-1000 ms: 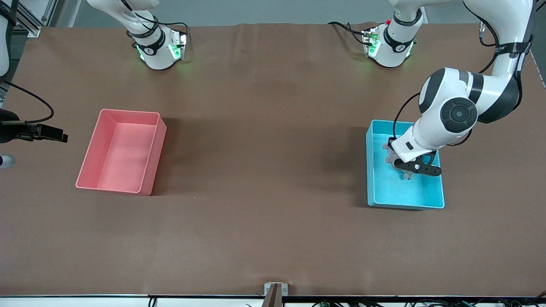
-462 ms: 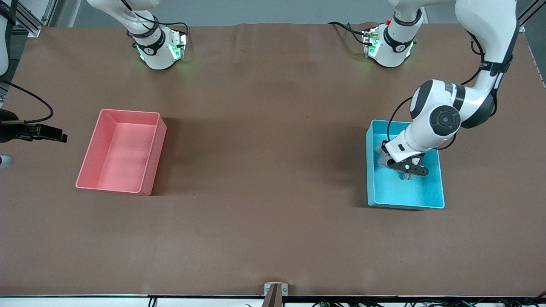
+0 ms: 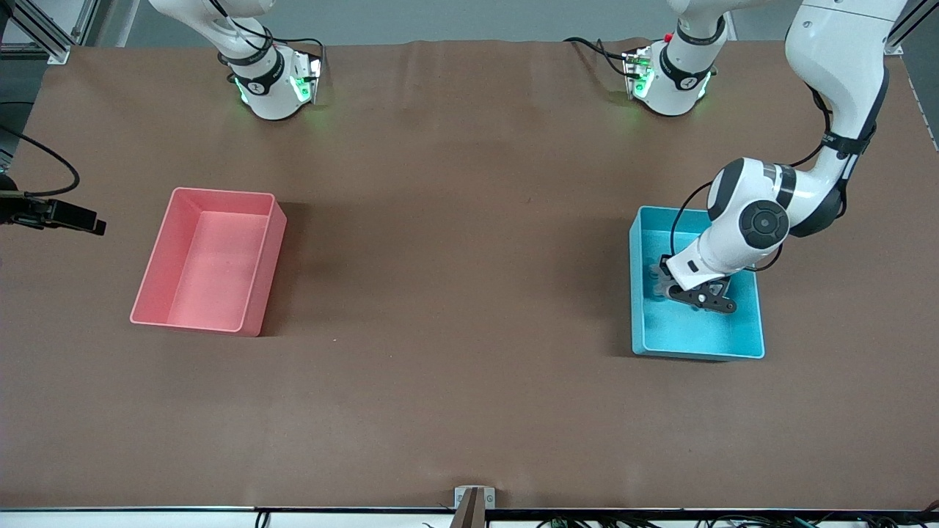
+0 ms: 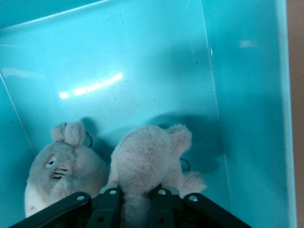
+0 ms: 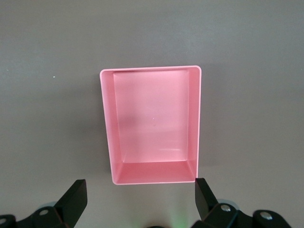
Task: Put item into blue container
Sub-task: 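Lower the second Totoro into the blue box with the left gripper, then open the left gripper and raise it away from the blue box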
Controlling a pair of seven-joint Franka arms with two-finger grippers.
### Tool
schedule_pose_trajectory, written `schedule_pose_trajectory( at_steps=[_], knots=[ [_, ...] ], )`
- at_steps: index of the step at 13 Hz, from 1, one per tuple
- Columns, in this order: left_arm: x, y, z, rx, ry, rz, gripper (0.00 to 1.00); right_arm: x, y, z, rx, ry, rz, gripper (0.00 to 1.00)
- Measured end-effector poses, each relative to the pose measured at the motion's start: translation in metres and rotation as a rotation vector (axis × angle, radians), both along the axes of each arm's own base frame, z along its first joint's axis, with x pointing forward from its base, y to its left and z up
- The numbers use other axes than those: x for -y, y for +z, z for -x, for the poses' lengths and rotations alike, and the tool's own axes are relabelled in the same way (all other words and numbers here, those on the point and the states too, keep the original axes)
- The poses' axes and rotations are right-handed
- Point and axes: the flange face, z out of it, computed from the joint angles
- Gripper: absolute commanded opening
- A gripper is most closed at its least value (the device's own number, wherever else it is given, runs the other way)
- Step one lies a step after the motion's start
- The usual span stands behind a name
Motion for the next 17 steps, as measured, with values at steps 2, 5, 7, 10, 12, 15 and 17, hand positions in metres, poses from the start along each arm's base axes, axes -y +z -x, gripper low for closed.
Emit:
schedule_pose_trajectory(
  at_steps=[2,5,7,10,12,15,17],
  knots=[
    [0.003,0.005,-0.002,0.010,-0.005,0.001,1.00,-0.002,0.006,0.001,0.012,0.001,0.000,1.00],
    [0.002,0.031,-0.007,0.030,-0.005,-0.018,1.00,-0.003,0.019,0.000,0.043,0.002,-0.005,1.00],
    [0.001,0.074,-0.010,0.030,0.005,-0.053,1.00,-0.003,0.021,0.000,0.040,0.002,-0.009,1.00],
    [0.007,0.167,-0.004,-0.003,0.074,-0.050,1.00,-0.006,0.019,0.003,0.015,0.006,-0.015,1.00],
    [0.009,0.228,0.005,0.009,0.098,-0.054,1.00,-0.008,0.015,0.009,-0.038,0.008,-0.021,1.00],
    [0.016,0.300,0.033,0.067,0.129,-0.024,1.00,-0.015,0.015,0.009,-0.042,0.022,-0.021,1.00],
    [0.010,0.336,0.045,0.092,0.150,-0.030,1.00,-0.018,0.016,0.009,-0.041,0.025,-0.020,1.00]
  ],
)
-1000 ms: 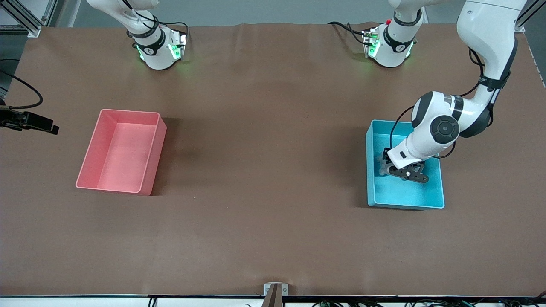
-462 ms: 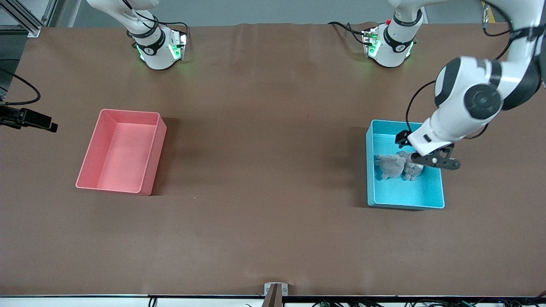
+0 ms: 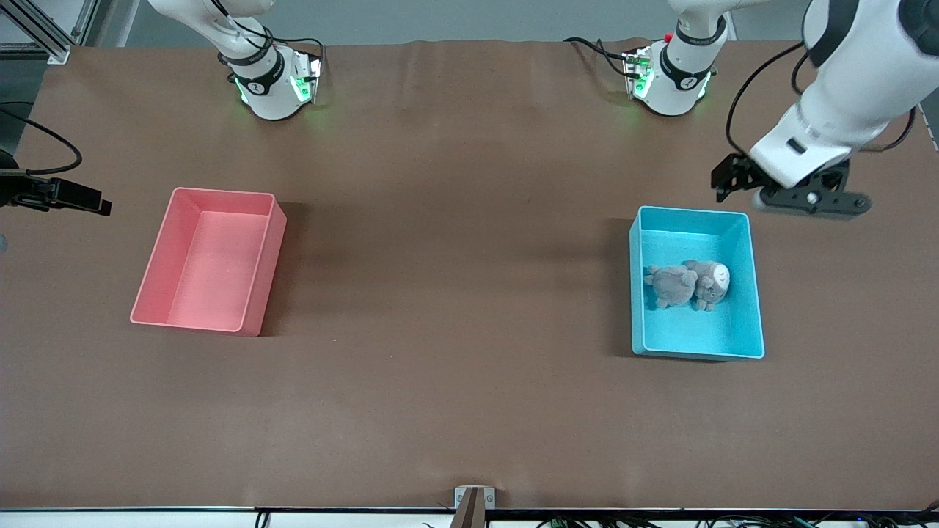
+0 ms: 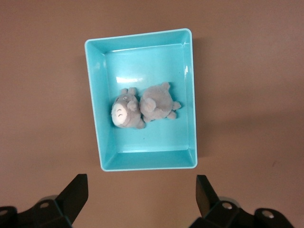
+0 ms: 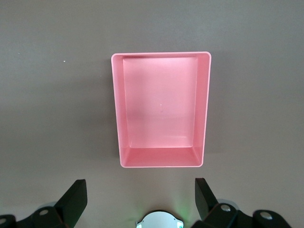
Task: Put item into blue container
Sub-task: 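Open the left gripper and raise it away from the blue box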
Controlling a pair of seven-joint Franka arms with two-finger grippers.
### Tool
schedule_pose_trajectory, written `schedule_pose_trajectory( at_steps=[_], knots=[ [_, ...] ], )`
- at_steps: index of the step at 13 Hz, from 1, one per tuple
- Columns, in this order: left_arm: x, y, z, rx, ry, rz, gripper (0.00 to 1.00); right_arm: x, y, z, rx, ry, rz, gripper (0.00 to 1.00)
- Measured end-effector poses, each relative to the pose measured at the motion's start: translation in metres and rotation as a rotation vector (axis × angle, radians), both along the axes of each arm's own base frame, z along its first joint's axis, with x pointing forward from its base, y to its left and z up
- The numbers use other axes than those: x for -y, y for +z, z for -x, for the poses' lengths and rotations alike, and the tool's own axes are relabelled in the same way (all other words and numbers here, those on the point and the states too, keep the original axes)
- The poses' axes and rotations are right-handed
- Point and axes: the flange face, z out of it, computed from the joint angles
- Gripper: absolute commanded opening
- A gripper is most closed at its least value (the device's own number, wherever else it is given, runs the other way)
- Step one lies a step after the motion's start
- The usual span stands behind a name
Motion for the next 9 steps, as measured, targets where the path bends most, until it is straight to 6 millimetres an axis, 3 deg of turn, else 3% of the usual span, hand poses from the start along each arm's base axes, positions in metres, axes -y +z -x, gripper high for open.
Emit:
schedule_pose_trajectory(
  at_steps=[4,9],
  knots=[
    [-0.055,0.030,-0.006,0.013,0.107,0.023,1.00,0.003,0.015,0.009,0.024,-0.004,0.004,1.00],
    [-0.086,0.075,-0.001,-0.008,0.172,0.032,1.00,0.008,0.029,0.026,0.044,0.012,-0.005,1.00]
  ],
)
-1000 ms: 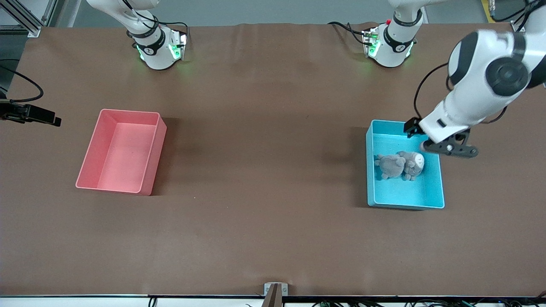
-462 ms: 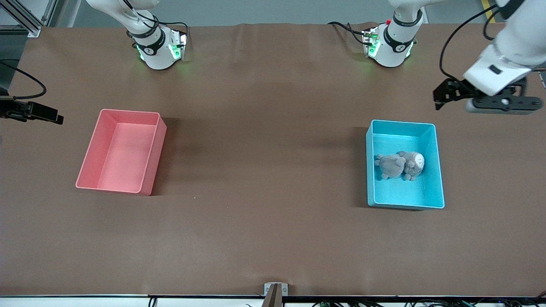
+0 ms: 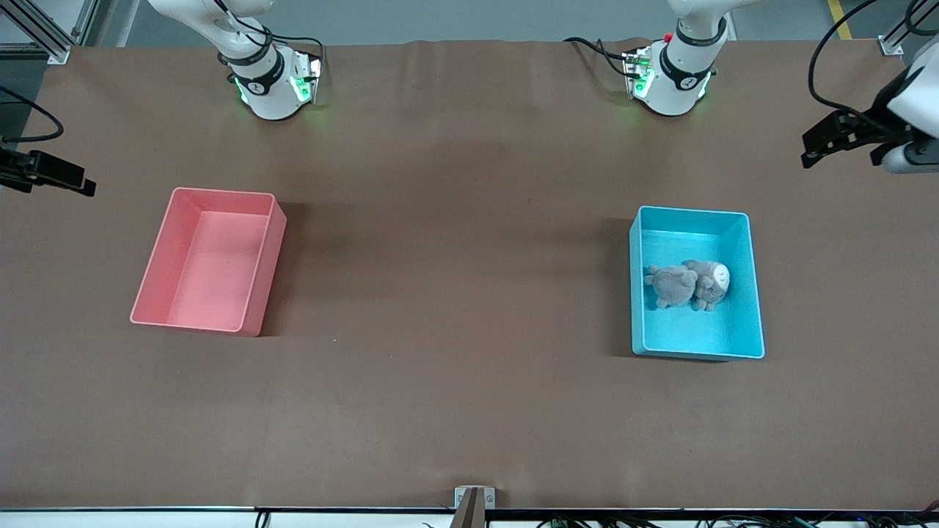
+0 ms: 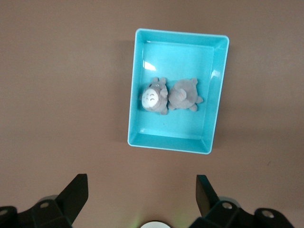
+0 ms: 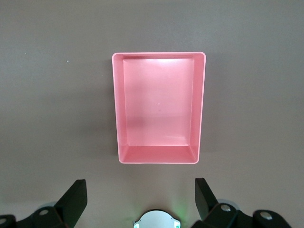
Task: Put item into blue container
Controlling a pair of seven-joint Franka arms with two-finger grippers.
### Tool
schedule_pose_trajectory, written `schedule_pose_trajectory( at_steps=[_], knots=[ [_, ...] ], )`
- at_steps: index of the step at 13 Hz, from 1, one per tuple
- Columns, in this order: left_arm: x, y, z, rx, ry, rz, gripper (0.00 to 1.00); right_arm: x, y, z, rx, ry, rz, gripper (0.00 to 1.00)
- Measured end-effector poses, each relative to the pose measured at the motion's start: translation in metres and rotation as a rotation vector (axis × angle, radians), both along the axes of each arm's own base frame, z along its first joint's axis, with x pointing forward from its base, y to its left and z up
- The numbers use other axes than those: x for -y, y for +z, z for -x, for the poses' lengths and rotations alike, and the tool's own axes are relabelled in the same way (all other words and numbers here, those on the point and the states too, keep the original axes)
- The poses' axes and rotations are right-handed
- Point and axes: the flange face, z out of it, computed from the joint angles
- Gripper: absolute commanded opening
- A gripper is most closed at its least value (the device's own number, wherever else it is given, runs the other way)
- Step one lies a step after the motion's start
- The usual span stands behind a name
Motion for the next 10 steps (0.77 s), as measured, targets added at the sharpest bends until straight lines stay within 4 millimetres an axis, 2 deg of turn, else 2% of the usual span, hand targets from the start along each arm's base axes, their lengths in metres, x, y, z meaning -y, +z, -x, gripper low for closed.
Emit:
schedule_pose_trajectory(
  at_steps=[2,3,8,10],
  knots=[
    [-0.009,0.015,-0.013,0.037,0.010,0.016,1.00,0.004,0.005,0.006,0.008,0.014,-0.004,1.00],
    [-0.011,0.017,-0.020,0.041,0.009,0.026,1.00,0.008,0.007,0.010,0.009,0.020,-0.007,1.00],
    [-0.013,-0.012,-0.047,0.002,0.000,0.058,1.00,0.015,0.019,0.030,0.026,0.023,-0.016,1.00],
    [-0.012,-0.012,-0.051,0.014,-0.003,0.060,1.00,0.014,0.025,0.036,0.034,0.025,-0.017,1.00]
  ],
)
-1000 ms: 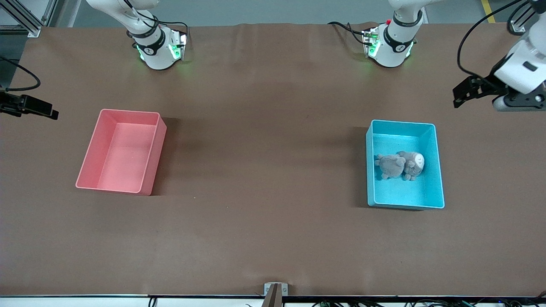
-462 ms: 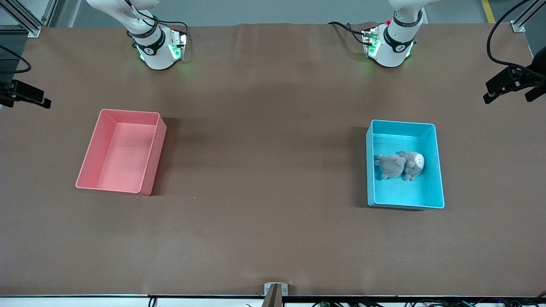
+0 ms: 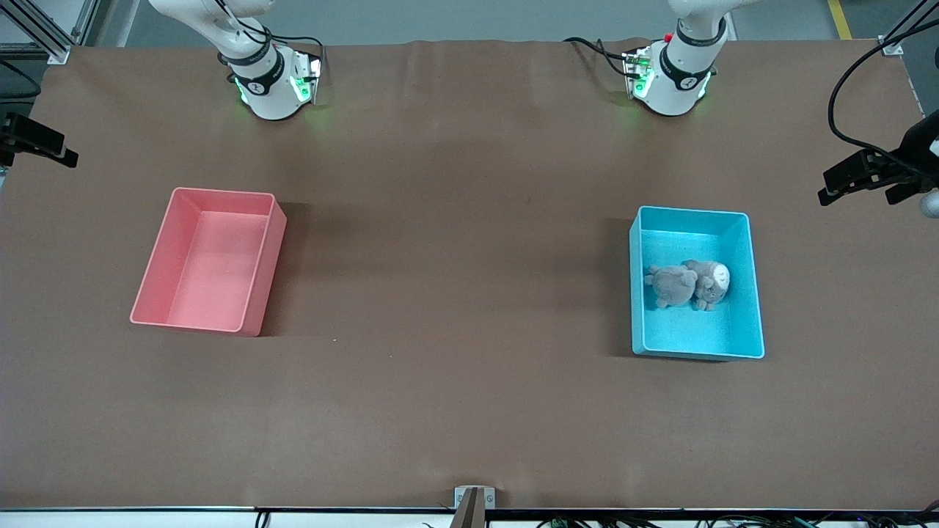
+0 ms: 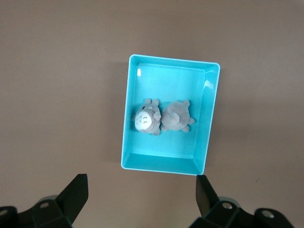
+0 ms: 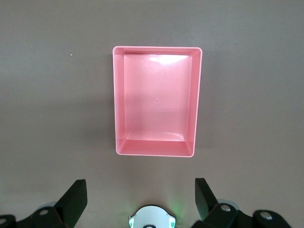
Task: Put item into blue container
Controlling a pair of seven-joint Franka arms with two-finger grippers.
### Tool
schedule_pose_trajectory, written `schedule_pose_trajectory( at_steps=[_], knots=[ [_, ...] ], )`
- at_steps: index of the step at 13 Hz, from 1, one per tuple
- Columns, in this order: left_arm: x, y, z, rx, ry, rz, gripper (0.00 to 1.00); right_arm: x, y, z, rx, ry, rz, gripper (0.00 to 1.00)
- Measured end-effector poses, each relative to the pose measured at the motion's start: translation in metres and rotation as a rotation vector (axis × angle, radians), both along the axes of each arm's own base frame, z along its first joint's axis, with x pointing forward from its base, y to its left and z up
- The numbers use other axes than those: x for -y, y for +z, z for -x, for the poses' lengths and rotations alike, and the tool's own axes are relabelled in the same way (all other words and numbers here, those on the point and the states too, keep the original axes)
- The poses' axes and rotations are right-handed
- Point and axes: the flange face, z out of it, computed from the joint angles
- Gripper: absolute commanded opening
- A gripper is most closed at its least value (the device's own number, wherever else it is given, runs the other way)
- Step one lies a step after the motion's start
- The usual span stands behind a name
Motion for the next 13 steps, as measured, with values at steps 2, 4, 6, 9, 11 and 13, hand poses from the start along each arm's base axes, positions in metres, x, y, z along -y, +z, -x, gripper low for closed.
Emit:
schedule_pose_trajectory(
  at_steps=[2,4,6,9,11,13],
  knots=[
    [0.001,0.004,0.000,0.010,-0.002,0.000,1.00,-0.002,0.007,0.005,0.010,0.004,-0.001,1.00],
    [0.004,0.006,0.000,0.014,-0.008,0.000,1.00,-0.003,0.015,0.011,0.021,0.006,-0.002,1.00],
    [0.007,0.007,0.000,0.016,-0.012,0.001,1.00,-0.003,0.018,0.014,0.027,0.008,0.005,1.00],
    [0.006,0.007,0.000,0.016,-0.010,0.000,1.00,-0.005,0.017,0.013,0.024,0.013,0.018,1.00],
    [0.004,0.007,0.000,0.016,-0.008,0.000,1.00,-0.005,0.017,0.013,0.023,0.015,0.020,1.00],
    [0.005,0.007,0.000,0.016,-0.009,0.000,1.00,-0.006,0.016,0.013,0.021,0.016,0.020,1.00]
  ],
)
